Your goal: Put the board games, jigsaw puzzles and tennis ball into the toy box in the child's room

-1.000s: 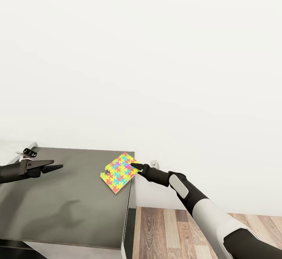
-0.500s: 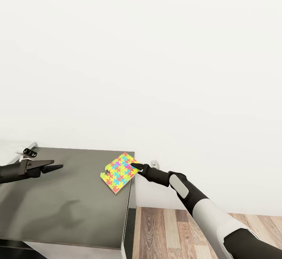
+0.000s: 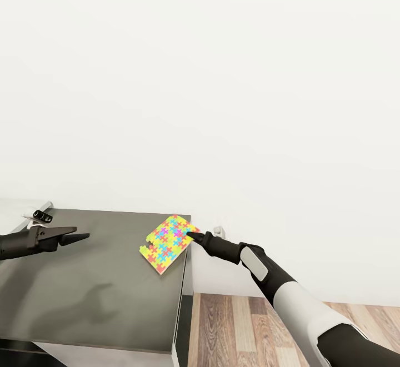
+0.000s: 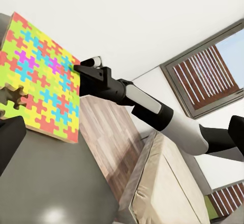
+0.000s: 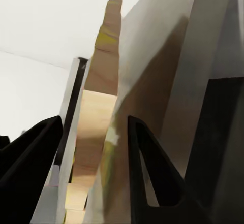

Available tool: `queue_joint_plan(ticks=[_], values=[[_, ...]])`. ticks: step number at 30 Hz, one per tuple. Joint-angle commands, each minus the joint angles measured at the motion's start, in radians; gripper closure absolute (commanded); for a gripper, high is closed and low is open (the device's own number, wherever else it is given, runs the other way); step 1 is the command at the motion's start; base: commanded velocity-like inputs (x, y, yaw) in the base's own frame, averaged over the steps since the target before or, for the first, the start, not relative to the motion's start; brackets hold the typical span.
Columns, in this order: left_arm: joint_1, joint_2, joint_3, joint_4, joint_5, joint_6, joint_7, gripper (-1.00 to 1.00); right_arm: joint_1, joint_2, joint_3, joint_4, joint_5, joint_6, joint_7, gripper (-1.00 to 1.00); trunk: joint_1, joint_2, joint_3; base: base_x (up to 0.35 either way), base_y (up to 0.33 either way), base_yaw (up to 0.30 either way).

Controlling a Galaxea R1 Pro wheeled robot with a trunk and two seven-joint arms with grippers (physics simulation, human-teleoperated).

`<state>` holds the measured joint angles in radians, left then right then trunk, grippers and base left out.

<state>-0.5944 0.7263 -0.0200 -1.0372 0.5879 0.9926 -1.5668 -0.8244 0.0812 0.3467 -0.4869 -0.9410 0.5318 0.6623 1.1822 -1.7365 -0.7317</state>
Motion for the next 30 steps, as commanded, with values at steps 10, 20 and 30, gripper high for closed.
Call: queue_joint_plan(ticks=[10, 20, 30], values=[[-0.001, 0.001, -0.002, 0.0, 0.0, 0.01, -0.004, -1.0, -0.001, -0.001, 0.002, 0.001, -0.007, 0.004, 0.003, 1.0, 0.0, 0.0, -0.001, 0.0, 0.0, 0.0], [-0.001, -0.001, -0.003, 0.0, 0.001, 0.009, -0.004, -1.0, 0.001, 0.0, 0.003, 0.0, -0.007, 0.002, 0.004, 1.0, -0.008, 0.014, 0.005, 0.0, 0.0, 0.0], [-0.001, -0.001, -0.003, 0.0, 0.001, 0.009, -0.004, -1.0, 0.001, 0.0, 0.003, -0.001, -0.007, 0.003, 0.004, 1.0, -0.046, 0.084, 0.037, 0.0, 0.0, 0.0]])
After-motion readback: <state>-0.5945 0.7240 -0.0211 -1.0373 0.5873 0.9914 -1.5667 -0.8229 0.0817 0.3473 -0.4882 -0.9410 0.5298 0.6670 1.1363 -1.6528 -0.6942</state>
